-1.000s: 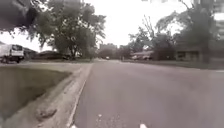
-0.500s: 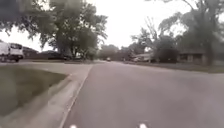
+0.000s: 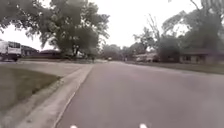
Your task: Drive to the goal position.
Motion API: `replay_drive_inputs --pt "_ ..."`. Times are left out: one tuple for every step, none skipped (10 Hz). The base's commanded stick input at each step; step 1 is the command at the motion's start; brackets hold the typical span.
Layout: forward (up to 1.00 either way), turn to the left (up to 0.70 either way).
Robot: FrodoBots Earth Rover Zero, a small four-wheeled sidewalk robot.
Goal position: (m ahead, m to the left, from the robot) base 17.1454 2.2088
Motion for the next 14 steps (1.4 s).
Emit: replay_drive_inputs --pt "1.00 0.15" --pt "1.00 0.03" --pt "1.00 0.01" --pt "1.00 0.01" --pt "1.00 0.00" --pt "1.00 0.21" --pt "1.00 0.39" --pt "1.00 0.30" --pt "1.00 0.20" --pt "1.00 0.10" --pt "1.00 0.03" --pt "1.00 0.00" --pt "1.00 0.00" --pt "1.00 0.00"
